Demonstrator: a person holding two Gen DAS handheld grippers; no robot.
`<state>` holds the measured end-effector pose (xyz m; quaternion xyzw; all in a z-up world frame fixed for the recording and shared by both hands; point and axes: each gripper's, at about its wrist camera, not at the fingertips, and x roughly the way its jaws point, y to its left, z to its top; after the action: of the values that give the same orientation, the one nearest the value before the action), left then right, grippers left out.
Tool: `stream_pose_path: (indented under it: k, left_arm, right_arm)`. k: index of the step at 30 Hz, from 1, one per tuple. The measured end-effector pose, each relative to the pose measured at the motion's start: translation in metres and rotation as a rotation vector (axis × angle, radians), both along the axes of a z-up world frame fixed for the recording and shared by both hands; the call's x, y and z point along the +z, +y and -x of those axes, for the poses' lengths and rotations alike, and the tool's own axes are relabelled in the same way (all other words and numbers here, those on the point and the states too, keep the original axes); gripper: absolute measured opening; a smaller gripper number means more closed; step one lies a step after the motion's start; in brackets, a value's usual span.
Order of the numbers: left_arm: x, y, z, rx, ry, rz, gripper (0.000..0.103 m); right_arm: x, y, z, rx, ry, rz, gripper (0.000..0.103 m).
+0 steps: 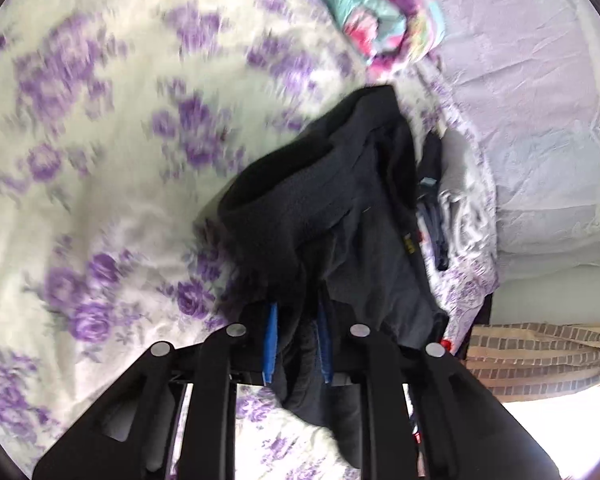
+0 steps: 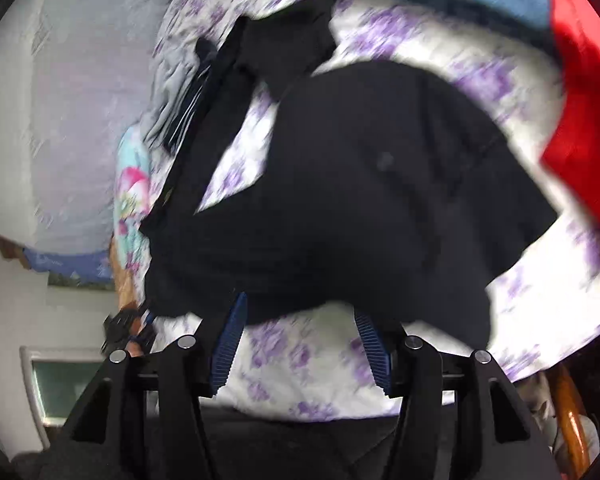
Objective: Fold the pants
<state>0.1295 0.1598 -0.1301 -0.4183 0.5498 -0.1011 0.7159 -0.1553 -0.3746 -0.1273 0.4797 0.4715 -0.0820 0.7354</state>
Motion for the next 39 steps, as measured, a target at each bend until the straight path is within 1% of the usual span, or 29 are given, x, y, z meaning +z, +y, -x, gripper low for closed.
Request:
stream_pose_path:
  k: [1, 2, 3, 4, 6, 7, 9, 11, 12, 13, 14, 15, 16, 17, 18, 23, 26, 27, 28, 29, 31, 32, 33, 36, 39]
  left_arm:
    - [0.008, 0.006, 0.000, 0.007, -0.015, 0.012, 0.016]
    - [0.015, 0.011, 0.001, 0.012, -0.028, 0.016, 0.015]
    - [0.022, 0.018, 0.002, 0.024, -0.041, 0.008, 0.012]
    - [0.028, 0.026, 0.005, 0.037, -0.050, 0.001, 0.010]
    - [0.033, 0.036, 0.011, 0.046, -0.060, 0.018, 0.011]
    - [0.032, 0.037, 0.014, 0.050, -0.056, 0.009, 0.011]
    - [0.025, 0.039, 0.019, 0.048, -0.036, -0.005, 0.011]
    - [0.012, 0.035, 0.025, 0.036, -0.005, 0.023, 0.011]
    - [0.005, 0.032, 0.028, 0.032, 0.012, 0.035, 0.010]
    - [0.000, 0.029, 0.032, 0.025, 0.025, 0.041, 0.011]
    - [-0.005, 0.025, 0.033, 0.024, 0.037, 0.037, 0.014]
    - [-0.009, 0.023, 0.034, 0.026, 0.045, 0.036, 0.027]
    - [-0.013, 0.020, 0.035, 0.036, 0.051, 0.036, 0.037]
    - [-0.015, 0.018, 0.034, 0.054, 0.053, 0.030, 0.053]
    - [-0.017, 0.017, 0.033, 0.069, 0.056, 0.016, 0.059]
    - [-0.024, 0.014, 0.022, 0.089, 0.065, -0.024, 0.061]
    - [-0.025, 0.019, 0.011, 0.121, 0.048, -0.031, 0.061]
    - [-0.027, 0.020, 0.007, 0.124, 0.053, -0.022, 0.061]
    - [-0.031, 0.022, 0.002, 0.128, 0.058, -0.008, 0.060]
    - [-0.032, 0.023, -0.001, 0.138, 0.060, -0.004, 0.054]
    - [-0.033, 0.024, -0.006, 0.138, 0.056, 0.001, 0.038]
    - [-0.032, 0.024, -0.007, 0.126, 0.046, 0.007, 0.022]
    - [-0.030, 0.024, -0.006, 0.120, 0.040, 0.014, 0.017]
    - [-0.012, 0.027, 0.004, 0.138, -0.010, 0.043, 0.013]
    - [0.017, 0.045, 0.021, 0.191, -0.060, 0.105, 0.012]
  right_arm:
    - [0.005, -0.014, 0.004, -0.050, -0.019, 0.020, 0.057]
    - [0.009, -0.028, 0.008, -0.088, -0.065, -0.001, 0.058]
    - [0.012, -0.037, 0.011, -0.113, -0.094, -0.032, 0.058]
    - [0.015, -0.044, 0.014, -0.139, -0.107, -0.047, 0.058]
    - [0.019, -0.052, 0.021, -0.179, -0.144, -0.069, 0.064]
    - [0.016, -0.053, 0.023, -0.197, -0.164, -0.093, 0.064]
    - [0.004, -0.055, 0.027, -0.224, -0.165, -0.139, 0.065]
    - [-0.005, -0.055, 0.025, -0.235, -0.160, -0.160, 0.065]
    - [-0.008, -0.054, 0.023, -0.242, -0.160, -0.168, 0.058]
    - [-0.006, -0.053, 0.023, -0.247, -0.172, -0.171, 0.050]
    - [-0.001, -0.052, 0.018, -0.241, -0.194, -0.162, 0.036]
    - [0.002, -0.051, 0.016, -0.227, -0.205, -0.141, 0.021]
    - [0.007, -0.052, 0.016, -0.220, -0.214, -0.114, 0.014]
    - [0.013, -0.053, 0.015, -0.213, -0.221, -0.096, 0.011]
    - [0.018, -0.056, 0.014, -0.212, -0.229, -0.087, 0.010]
    - [0.053, -0.073, 0.003, -0.206, -0.285, -0.051, 0.008]
    - [0.074, -0.087, -0.010, -0.188, -0.311, -0.028, 0.008]
    - [0.080, -0.090, -0.015, -0.176, -0.318, -0.019, 0.007]
    - [0.085, -0.093, -0.021, -0.161, -0.322, -0.012, 0.007]
    - [0.090, -0.096, -0.027, -0.147, -0.323, -0.001, 0.006]
    - [0.096, -0.100, -0.038, -0.119, -0.321, 0.012, 0.006]
    - [0.097, -0.101, -0.043, -0.111, -0.317, 0.016, 0.005]
    - [0.098, -0.103, -0.048, -0.104, -0.315, 0.016, 0.005]
    - [0.099, -0.110, -0.065, -0.091, -0.304, 0.012, 0.005]
    - [0.112, -0.118, -0.081, -0.072, -0.319, 0.042, 0.005]
